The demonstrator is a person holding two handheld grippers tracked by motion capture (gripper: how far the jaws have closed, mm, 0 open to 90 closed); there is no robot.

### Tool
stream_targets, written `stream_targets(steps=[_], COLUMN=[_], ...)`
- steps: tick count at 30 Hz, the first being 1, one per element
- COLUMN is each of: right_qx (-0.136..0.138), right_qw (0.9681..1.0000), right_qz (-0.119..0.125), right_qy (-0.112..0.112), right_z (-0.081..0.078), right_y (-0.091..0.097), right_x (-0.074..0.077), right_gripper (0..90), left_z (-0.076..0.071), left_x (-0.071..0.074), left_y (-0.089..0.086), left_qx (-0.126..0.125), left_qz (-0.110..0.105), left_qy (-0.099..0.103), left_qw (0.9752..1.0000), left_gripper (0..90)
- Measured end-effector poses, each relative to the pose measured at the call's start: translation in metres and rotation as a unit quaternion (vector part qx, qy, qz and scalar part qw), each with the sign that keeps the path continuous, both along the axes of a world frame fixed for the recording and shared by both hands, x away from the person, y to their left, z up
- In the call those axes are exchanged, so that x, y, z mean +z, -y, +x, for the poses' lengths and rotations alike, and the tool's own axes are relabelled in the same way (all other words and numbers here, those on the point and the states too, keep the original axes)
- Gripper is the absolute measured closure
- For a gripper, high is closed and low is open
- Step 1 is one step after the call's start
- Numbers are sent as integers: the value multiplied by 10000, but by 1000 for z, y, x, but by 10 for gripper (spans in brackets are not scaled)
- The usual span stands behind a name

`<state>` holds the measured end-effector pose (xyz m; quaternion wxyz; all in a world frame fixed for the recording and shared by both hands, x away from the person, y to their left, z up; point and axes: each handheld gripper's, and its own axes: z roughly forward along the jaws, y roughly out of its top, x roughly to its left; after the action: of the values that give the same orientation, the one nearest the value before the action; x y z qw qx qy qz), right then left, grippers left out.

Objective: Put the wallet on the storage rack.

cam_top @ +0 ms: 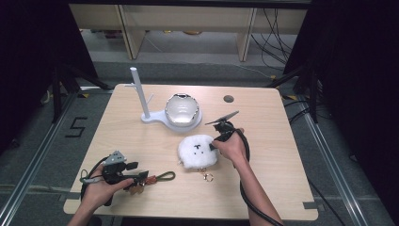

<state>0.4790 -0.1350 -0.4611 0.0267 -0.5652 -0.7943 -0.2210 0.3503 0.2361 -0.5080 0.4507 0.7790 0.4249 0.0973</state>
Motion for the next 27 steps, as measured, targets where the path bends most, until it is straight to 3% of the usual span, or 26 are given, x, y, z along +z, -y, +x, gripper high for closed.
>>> stream_targets(steps=[1, 2, 3, 4, 6, 7, 8, 9, 10, 11, 12, 20, 24, 27], right_qx=[0, 36, 36, 76, 9, 38, 185, 185, 216, 216, 257, 236, 56, 53], right_qw=[10000, 9995, 9995, 9983, 9980, 9971, 9943, 9943, 9920, 9920, 9895, 9845, 9833, 9798], right_qz=[0, -70, -70, -28, 83, 42, 75, 75, 89, 89, 131, 258, 348, 326], right_qy=[0, 319, 319, 579, 627, 761, 1045, 1045, 1244, 1244, 1417, 1721, 1783, 1970], right_z=[0, -2, -2, -5, -7, -8, -10, -10, -12, -12, -13, -15, -19, -19], right_y=[0, 3, 3, 5, 4, 5, 9, 9, 9, 9, 11, 18, 18, 19], right_x=[0, 5, 5, 12, 17, 20, 27, 27, 34, 34, 40, 57, 67, 73], right_gripper=[808, 811, 811, 812, 812, 813, 814, 814, 814, 814, 815, 816, 817, 816], left_z=[0, 0, 0, 0, 0, 0, 0, 0, 0, 0, 0, 0, 0, 0], left_x=[0, 0, 0, 0, 0, 0, 0, 0, 0, 0, 0, 0, 1, 1], left_y=[0, 0, 0, 0, 0, 0, 0, 0, 0, 0, 0, -1, -2, -3], left_qx=[0, 17, 17, 19, 23, 24, 10, 10, 9, 9, 11, 33, 60, 101], left_qz=[0, 2, 2, 2, -1, -5, 14, 14, -4, -4, -11, 5, -22, -23], left_qy=[0, -9, -9, -12, -11, -10, 1, 1, -4, -4, 8, 9, 55, 79], left_qw=[10000, 10000, 10000, 10000, 10000, 10000, 10000, 10000, 10000, 10000, 10000, 10000, 10000, 9999], left_gripper=[346, 346, 346, 346, 346, 346, 346, 346, 346, 346, 346, 346, 347, 347])
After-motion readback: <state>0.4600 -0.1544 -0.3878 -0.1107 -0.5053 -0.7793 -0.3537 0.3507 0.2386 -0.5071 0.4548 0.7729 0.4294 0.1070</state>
